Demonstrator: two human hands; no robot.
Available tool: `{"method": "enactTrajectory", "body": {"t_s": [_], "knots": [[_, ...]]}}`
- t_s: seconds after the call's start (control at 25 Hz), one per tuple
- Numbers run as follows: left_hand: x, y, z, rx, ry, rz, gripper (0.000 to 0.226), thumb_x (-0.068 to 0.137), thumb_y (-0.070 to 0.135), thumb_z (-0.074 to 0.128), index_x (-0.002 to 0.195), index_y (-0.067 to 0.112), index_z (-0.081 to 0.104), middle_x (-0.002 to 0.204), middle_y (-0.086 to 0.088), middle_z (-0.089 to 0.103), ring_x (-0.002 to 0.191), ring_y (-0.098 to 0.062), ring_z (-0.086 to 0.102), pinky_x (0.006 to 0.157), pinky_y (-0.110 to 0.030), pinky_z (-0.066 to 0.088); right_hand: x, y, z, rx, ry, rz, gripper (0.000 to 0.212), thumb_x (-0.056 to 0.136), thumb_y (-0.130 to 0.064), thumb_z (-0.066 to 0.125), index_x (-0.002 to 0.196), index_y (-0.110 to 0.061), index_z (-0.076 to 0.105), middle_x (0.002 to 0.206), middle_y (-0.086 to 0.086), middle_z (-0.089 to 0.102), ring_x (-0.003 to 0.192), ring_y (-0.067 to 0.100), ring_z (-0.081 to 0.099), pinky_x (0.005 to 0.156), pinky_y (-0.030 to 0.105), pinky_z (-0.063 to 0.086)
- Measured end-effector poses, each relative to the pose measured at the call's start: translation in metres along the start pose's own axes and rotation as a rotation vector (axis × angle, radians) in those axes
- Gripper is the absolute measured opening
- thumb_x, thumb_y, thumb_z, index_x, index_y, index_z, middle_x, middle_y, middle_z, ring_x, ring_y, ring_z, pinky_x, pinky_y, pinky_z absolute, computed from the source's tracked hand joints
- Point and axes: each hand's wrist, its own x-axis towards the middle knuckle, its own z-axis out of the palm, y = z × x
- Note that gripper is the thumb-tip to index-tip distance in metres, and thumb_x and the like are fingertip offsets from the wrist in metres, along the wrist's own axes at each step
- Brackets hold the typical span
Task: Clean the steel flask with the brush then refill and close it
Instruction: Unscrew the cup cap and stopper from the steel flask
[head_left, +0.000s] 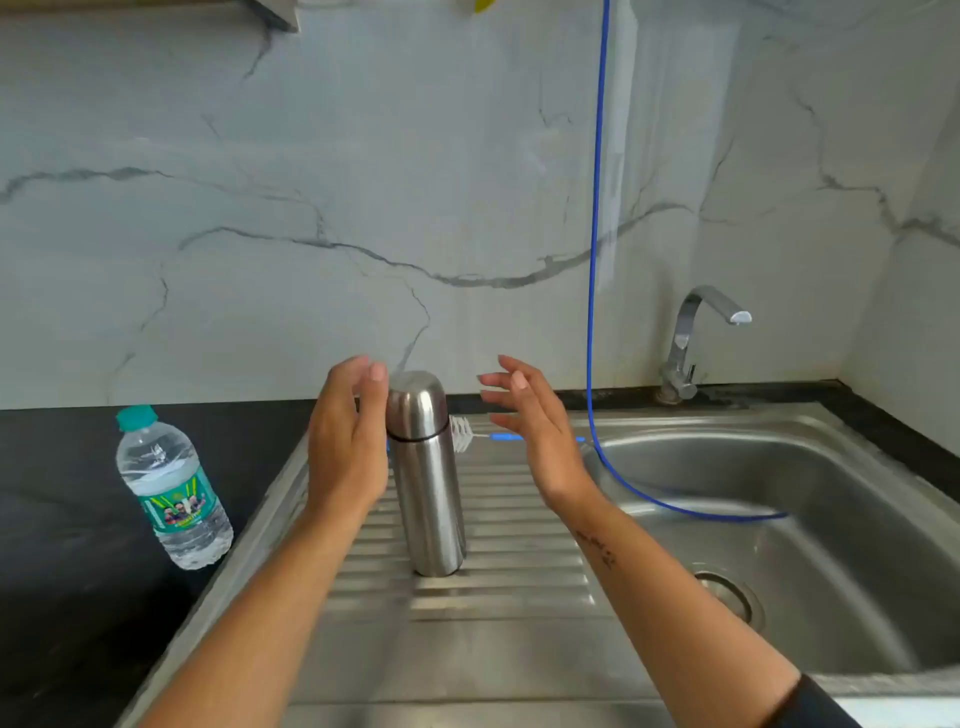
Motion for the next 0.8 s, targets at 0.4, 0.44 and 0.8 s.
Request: {"method": "enactTrajectory", "body": {"t_s": [0.4,0.44,0.8], "knots": [[-0.076,-0.041,0.025,-0.123,-0.282,-0.297,0.071,0.069,0.058,0.079,0.128,0.034,0.048,0.105,0.018,0.071,0.094,0.006,0.067,0.077,-0.019,0.048,-0.028,0.024,0.030,0.050,-0.114,0.084,0.042,0.108,-0.042,0.039,0.138,-0.021,0.059,0.127,-0.006,0.070,0.120,0.011,0.064,0.106,0.036,0.050],[-0.078,-0.045,0.029,-0.092,-0.254,-0.297,0.068,0.069,0.049,0.084,0.125,0.033,0.049,0.103,0.015,0.071,0.092,0.002,0.068,0.075,-0.019,0.049,-0.026,0.021,0.033,0.044,-0.134,0.082,0.042,0.109,-0.043,0.039,0.137,-0.021,0.061,0.127,-0.005,0.070,0.120,0.011,0.064,0.106,0.037,0.050],[-0.083,-0.075,0.049,-0.129,-0.144,-0.308,0.061,0.068,0.028,0.095,0.117,0.033,0.058,0.098,0.011,0.073,0.088,0.002,0.069,0.074,-0.026,0.058,0.010,-0.014,0.067,-0.127,-0.256,0.085,0.047,0.077,-0.050,0.085,0.111,-0.024,0.066,0.099,-0.006,0.074,0.091,0.009,0.072,0.080,0.026,0.059]]}}
